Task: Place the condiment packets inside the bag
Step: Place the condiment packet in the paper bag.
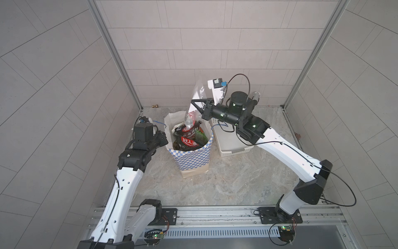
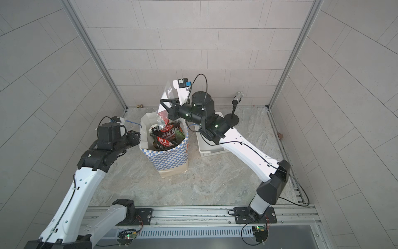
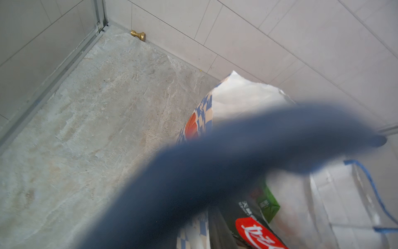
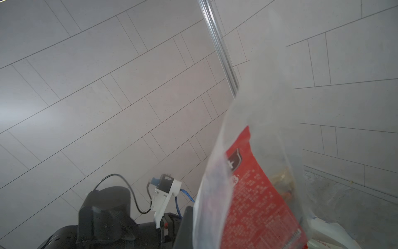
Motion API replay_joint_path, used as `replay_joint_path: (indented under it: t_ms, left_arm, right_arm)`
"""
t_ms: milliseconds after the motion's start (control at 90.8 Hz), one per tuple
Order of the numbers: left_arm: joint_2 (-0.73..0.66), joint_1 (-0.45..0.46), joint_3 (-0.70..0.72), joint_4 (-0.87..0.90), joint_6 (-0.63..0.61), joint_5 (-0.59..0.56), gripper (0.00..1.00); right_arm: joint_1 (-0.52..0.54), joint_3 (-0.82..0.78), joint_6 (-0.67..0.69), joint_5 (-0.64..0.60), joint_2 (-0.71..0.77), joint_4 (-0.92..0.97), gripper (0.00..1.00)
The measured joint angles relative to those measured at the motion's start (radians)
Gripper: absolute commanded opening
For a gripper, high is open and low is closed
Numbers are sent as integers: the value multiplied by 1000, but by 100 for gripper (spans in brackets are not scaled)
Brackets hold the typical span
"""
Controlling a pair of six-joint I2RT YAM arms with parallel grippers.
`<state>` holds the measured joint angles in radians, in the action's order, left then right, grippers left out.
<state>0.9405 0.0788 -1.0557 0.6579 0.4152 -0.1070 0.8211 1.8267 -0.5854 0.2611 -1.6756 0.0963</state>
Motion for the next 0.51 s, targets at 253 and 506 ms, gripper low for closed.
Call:
replay_joint_path:
  t_ms: [253, 506]
  left_arm:
    - [-12, 0, 19, -2, 0, 6, 3]
    - [-18, 0, 21, -6, 0, 8, 0]
  right_arm:
    - [6, 142, -115, 72, -235, 0, 0]
    - [19, 195, -199, 93, -298, -11, 0]
